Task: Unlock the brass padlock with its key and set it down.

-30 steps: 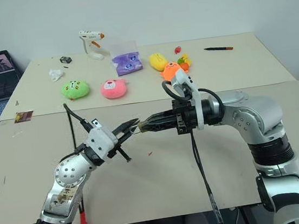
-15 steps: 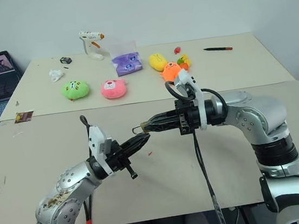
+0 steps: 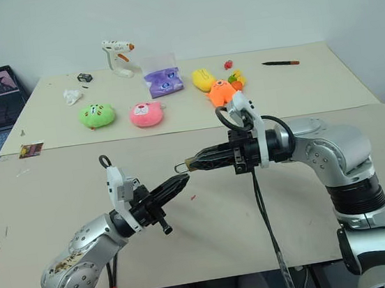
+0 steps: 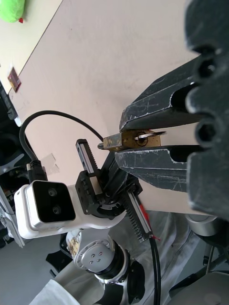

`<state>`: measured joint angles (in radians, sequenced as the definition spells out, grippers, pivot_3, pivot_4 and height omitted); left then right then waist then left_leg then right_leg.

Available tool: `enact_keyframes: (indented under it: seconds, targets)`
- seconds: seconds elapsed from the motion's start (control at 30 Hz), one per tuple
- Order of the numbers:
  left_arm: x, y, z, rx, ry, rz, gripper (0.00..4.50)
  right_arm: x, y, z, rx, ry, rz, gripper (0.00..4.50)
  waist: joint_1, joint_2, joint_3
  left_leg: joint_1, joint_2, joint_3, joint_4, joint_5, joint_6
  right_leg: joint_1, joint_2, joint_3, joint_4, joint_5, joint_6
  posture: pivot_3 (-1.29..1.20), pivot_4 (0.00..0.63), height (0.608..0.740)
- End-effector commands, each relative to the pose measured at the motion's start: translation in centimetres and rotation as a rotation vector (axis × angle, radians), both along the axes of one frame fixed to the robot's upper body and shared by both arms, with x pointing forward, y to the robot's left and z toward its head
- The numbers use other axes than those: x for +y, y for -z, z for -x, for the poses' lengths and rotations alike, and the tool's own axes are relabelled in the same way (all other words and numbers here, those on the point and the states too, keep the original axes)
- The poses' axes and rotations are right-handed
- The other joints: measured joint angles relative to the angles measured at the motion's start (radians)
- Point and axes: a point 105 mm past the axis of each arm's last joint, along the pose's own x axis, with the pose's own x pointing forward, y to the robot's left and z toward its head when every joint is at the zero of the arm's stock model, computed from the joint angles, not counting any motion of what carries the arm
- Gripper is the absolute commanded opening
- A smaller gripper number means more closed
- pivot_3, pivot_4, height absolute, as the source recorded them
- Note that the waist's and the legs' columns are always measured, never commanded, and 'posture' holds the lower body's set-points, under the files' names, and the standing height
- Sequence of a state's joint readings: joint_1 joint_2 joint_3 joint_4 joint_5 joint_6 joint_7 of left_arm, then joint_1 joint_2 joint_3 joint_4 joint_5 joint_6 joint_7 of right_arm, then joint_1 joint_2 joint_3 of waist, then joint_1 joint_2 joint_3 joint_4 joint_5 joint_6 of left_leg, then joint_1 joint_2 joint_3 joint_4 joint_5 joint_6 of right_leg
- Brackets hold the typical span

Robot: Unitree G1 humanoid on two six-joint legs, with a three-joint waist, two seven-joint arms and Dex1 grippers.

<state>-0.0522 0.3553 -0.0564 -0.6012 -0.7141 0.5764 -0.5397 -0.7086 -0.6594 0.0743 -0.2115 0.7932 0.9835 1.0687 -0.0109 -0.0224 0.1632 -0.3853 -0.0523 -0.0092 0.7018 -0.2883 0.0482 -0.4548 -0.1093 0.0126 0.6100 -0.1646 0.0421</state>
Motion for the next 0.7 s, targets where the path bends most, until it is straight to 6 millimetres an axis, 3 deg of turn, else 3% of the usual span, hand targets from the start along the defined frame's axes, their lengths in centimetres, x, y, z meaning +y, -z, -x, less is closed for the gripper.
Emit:
enact_keyframes:
  seconds: [0.03, 0.7]
  targets:
    - [-0.4, -1.1, 0.7, -0.045, 0.032, 0.016, 0.04, 0.2, -0.8, -0.2, -0.048, -0.021, -0.016, 0.18, 0.000, 0.000, 0.000, 0.000, 0.000, 0.000, 0.000, 0.000, 0.000, 0.000, 0.000, 0.000, 0.000, 0.000, 0.000, 0.00, 0.150, 0.739]
    - [-0.4, -1.5, 0.5, -0.055, -0.008, 0.022, 0.04, -0.7, -1.6, 0.6, -0.036, -0.030, -0.026, 0.18, 0.001, 0.000, 0.000, 0.000, 0.000, 0.000, 0.000, 0.000, 0.000, 0.000, 0.000, 0.000, 0.000, 0.000, 0.000, 0.00, 0.150, 0.739]
